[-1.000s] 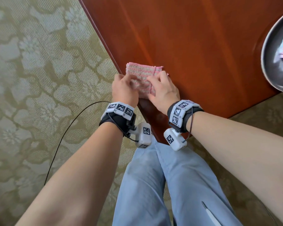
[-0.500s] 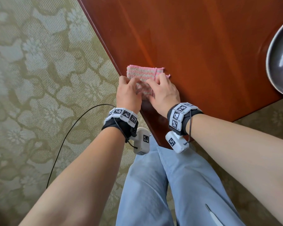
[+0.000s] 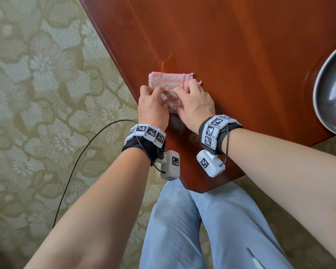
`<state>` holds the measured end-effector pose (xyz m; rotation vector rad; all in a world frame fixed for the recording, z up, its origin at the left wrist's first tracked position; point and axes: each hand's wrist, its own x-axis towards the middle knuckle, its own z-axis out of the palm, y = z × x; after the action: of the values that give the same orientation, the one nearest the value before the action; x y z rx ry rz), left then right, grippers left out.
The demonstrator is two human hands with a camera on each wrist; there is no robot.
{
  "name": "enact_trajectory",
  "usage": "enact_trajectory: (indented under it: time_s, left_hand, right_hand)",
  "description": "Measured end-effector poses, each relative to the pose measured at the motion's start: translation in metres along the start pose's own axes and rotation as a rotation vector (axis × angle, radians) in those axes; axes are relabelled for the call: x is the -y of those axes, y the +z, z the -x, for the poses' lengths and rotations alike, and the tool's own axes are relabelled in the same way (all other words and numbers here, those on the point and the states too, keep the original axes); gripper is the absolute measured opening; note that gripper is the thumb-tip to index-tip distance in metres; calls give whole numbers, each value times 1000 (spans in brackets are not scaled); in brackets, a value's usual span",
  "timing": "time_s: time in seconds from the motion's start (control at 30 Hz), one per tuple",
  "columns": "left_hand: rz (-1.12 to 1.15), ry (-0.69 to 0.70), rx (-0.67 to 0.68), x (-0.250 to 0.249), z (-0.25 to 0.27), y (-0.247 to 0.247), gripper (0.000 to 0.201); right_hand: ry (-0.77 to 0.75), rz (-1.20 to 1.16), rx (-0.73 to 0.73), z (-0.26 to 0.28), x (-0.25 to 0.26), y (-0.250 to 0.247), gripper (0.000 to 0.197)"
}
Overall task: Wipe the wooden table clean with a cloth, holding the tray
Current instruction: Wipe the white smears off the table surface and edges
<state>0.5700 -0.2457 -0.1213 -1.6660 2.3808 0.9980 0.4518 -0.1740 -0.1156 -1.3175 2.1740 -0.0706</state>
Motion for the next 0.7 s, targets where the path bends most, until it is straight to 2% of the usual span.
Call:
enact_trajectory:
  time_s: [0.5, 0.6, 0.7]
  left_hand:
    - [-9, -97, -39, -34, -48, -8, 36]
    - [-42, -106, -44, -40, -51, -10, 34]
    - [-95, -101, -60, -42, -52, -13, 31]
  right_hand:
    - [-83, 24, -55, -58, -17, -29, 27]
    - [-100, 40, -26, -65, -18, -35, 26]
    - [-138, 38, -74, -65, -20, -40, 22]
